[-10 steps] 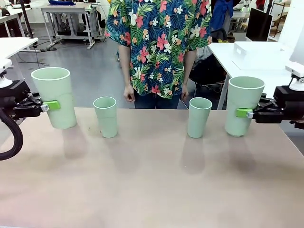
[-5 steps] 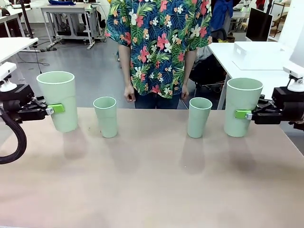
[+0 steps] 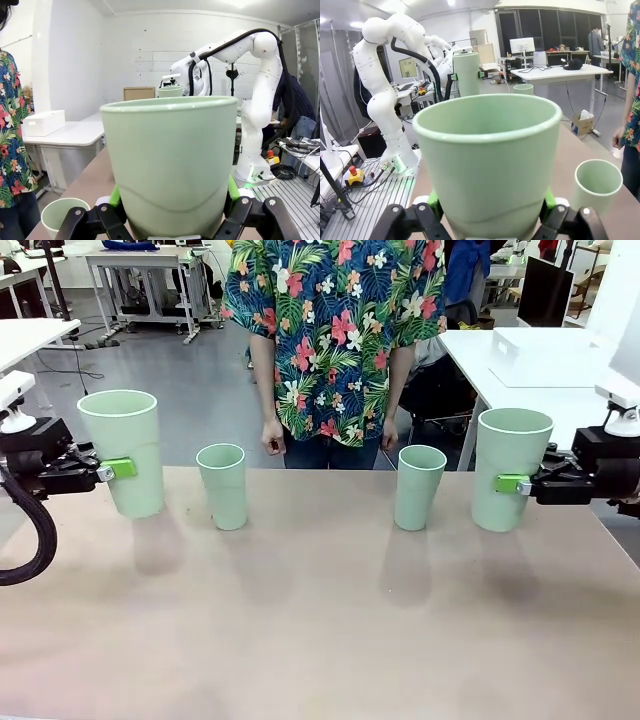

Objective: Stack the cups and store them in the basket.
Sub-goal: Pick up two Reusable plastic cups , one in each hand, then place the stack of Reusable plastic cups into the Pantry Basket.

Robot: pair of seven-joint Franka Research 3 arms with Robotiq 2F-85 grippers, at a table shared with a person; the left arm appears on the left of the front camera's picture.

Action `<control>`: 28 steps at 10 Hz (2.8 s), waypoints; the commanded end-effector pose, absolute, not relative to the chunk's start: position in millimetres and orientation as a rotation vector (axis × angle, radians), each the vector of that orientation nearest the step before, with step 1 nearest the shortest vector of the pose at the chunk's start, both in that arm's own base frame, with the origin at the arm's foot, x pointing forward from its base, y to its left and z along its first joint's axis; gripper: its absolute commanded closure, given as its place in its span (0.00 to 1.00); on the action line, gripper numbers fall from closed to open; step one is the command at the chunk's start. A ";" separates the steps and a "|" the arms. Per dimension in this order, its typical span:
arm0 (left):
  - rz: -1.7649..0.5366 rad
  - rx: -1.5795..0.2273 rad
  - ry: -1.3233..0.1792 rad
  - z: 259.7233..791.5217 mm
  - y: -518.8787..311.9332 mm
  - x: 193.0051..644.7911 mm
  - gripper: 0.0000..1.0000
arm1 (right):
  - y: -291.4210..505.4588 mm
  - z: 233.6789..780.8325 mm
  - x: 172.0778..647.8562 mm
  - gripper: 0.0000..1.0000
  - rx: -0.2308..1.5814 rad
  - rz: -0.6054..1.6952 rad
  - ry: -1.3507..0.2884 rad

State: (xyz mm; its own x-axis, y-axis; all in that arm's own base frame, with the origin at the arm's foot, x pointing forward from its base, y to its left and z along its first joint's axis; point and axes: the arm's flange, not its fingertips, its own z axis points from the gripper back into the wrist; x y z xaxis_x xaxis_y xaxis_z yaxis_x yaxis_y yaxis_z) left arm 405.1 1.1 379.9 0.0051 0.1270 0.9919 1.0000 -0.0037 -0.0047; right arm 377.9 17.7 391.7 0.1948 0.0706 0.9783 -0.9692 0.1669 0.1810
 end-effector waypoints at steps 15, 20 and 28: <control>-1.144 -1.304 -1.302 381.1 2.9 405.6 0.14 | 17.5 391.9 377.6 0.13 1.117 0.995 -1.081; -1.144 -1.304 -1.302 381.1 2.9 405.6 0.14 | 17.5 391.9 377.6 0.13 1.117 0.995 -1.081; -1.144 -1.304 -1.302 381.1 2.9 405.6 0.14 | 17.5 391.9 377.6 0.13 1.117 0.995 -1.081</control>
State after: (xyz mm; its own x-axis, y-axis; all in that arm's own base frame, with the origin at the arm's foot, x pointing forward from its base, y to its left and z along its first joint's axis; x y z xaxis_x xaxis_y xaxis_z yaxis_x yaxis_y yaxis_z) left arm 406.2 3.8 380.0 0.0042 0.1262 0.9920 1.0000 0.0014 -0.0044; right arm 377.5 17.6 391.2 0.1964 0.0649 0.9784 -0.9696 0.1616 0.1839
